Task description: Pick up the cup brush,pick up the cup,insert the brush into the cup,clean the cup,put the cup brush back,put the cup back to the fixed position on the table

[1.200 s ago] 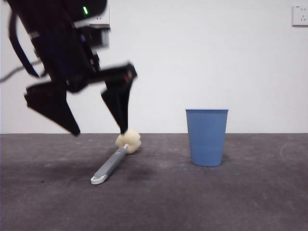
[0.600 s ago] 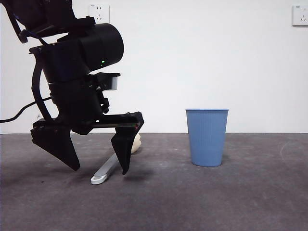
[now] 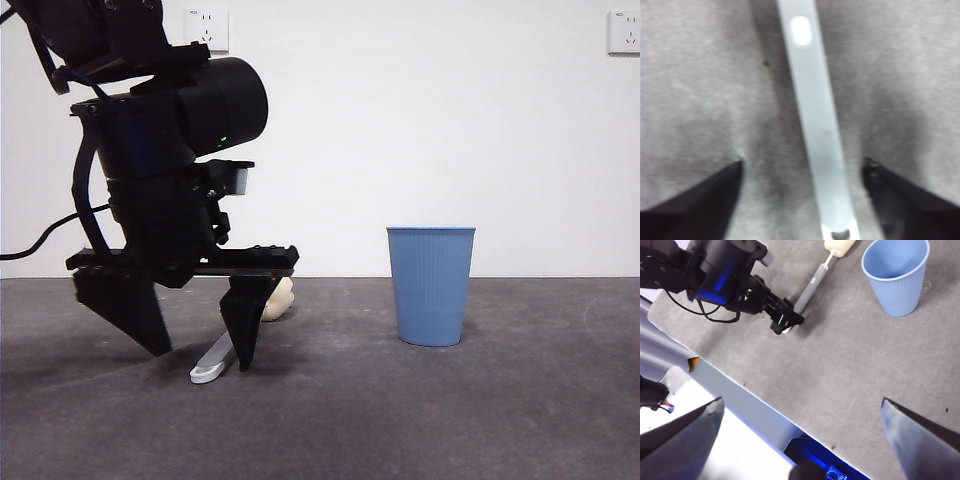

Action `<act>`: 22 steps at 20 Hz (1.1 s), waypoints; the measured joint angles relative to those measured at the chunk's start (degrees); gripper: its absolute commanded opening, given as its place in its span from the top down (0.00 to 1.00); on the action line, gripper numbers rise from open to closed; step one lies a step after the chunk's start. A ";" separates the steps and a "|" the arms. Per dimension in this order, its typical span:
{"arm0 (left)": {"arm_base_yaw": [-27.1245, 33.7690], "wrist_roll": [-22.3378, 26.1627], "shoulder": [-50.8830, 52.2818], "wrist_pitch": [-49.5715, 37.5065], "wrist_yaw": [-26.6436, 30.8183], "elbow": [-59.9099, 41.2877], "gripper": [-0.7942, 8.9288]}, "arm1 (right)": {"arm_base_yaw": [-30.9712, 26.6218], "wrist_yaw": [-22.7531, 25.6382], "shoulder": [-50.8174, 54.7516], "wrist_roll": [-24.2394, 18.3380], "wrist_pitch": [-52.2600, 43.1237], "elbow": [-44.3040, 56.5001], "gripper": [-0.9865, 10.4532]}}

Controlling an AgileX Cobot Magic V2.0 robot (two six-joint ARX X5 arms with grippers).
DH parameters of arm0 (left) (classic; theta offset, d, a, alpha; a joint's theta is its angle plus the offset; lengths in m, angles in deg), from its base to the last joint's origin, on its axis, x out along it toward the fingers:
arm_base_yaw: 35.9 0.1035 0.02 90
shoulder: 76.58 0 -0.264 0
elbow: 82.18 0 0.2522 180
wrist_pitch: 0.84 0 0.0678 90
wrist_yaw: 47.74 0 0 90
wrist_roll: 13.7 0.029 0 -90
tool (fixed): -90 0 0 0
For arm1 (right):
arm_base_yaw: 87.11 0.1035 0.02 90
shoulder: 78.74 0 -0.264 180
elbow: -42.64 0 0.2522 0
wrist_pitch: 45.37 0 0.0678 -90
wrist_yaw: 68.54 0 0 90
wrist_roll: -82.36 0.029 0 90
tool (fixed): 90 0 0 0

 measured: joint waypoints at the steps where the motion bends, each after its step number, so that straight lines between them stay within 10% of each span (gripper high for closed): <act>1: -0.13 0.00 0.00 0.04 -0.28 0.04 0.90 | 0.00 0.00 0.00 0.02 0.00 0.00 0.39; 22: 0.90 9.75 22.95 13.70 -2.58 0.04 0.93 | 2.25 0.04 -5.88 2.49 -8.09 0.61 0.39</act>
